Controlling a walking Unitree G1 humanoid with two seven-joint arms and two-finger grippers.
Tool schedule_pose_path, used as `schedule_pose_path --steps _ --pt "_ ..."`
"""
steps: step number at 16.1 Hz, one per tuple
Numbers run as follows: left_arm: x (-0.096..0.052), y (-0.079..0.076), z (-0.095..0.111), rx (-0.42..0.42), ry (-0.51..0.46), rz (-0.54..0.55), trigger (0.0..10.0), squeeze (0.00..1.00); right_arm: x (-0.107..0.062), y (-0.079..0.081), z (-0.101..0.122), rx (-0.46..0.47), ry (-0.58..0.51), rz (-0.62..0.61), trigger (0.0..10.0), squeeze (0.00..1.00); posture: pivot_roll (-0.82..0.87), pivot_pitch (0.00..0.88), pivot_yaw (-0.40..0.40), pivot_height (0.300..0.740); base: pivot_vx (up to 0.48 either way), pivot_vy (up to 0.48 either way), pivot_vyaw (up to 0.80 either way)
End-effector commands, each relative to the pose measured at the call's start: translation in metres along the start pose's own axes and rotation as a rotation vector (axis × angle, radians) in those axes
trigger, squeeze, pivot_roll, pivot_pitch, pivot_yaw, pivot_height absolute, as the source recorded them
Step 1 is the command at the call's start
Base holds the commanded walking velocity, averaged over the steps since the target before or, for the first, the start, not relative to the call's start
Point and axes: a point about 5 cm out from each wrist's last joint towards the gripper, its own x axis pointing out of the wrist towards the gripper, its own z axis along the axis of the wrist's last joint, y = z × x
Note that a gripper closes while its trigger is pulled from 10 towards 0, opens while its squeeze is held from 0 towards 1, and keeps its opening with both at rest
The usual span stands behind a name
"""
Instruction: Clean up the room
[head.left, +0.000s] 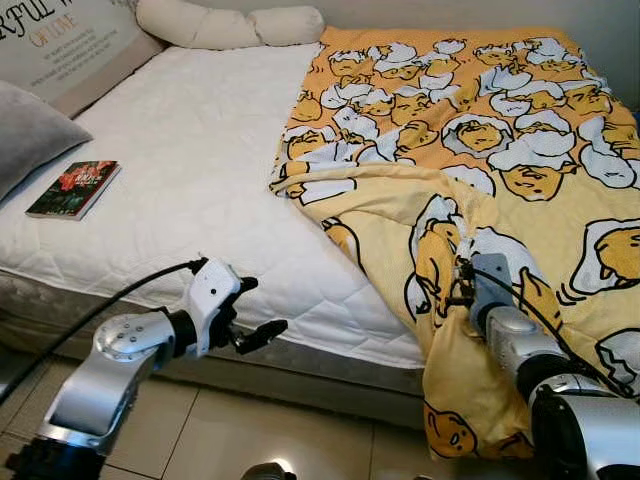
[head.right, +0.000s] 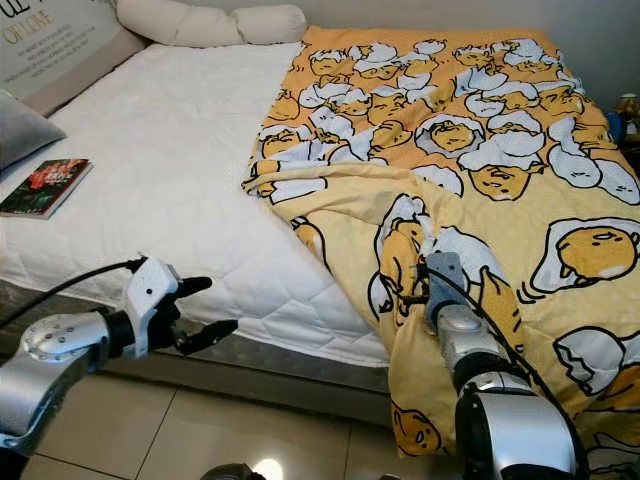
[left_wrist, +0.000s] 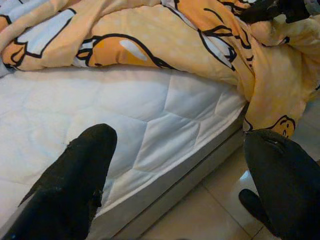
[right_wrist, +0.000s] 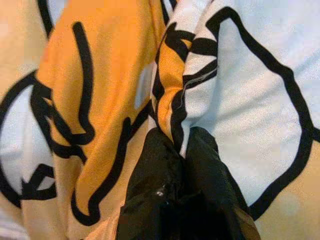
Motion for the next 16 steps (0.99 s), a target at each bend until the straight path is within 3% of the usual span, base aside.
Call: schedule_pose_path --steps 1,5,9,10,11,12,14,15,16 --pt "0.002 0.001 0.001 0.016 0.003 0.002 10.0 0.00 -0.001 0.001 0.002 0.013 -0.029 0.075 0.0 0.00 0.13 0.000 0.090 0.740 0.000 0.000 0.00" --pt "0.010 0.003 0.003 0.014 -0.010 -0.006 10.0 0.00 -0.005 -0.010 0.009 0.024 -0.061 0.219 0.0 0.00 0.08 0.000 0.105 0.740 0.000 0.000 0.00" --pt "0.014 0.004 0.006 0.017 -0.024 -0.005 10.0 0.00 -0.014 0.006 0.026 0.061 -0.132 0.628 0.0 0.00 0.08 0.000 0.098 0.740 0.000 0.000 0.00" --pt "0.013 0.004 0.005 0.016 -0.024 -0.002 10.0 0.00 -0.016 0.014 0.033 0.051 -0.151 0.729 0.0 0.00 0.08 0.000 0.093 0.740 0.000 0.000 0.00" --pt "0.011 0.005 0.004 0.014 -0.023 0.001 10.0 0.00 -0.024 0.029 0.044 0.001 -0.179 0.923 0.0 0.00 0.09 0.000 0.092 0.740 0.000 0.000 0.00" --pt "0.011 0.005 0.003 0.013 -0.022 0.002 10.0 0.00 -0.028 0.036 0.048 -0.029 -0.188 1.006 0.0 0.00 0.08 0.000 0.091 0.740 0.000 0.000 0.00" --pt "0.005 0.007 -0.002 0.008 -0.006 0.013 10.0 0.00 -0.067 0.085 0.075 -0.192 -0.251 1.415 0.0 0.00 0.09 0.000 0.088 0.740 0.000 0.000 0.00" --pt "0.004 0.009 -0.003 0.007 -0.002 0.020 10.0 0.00 -0.075 0.092 0.077 -0.220 -0.263 1.459 0.0 0.00 0.09 0.000 0.084 0.740 0.000 0.000 0.00" --pt "0.000 0.012 -0.005 0.006 0.007 0.034 10.0 0.00 -0.097 0.104 0.083 -0.290 -0.288 1.583 0.0 0.00 0.09 0.000 0.084 0.740 0.000 0.000 0.00"
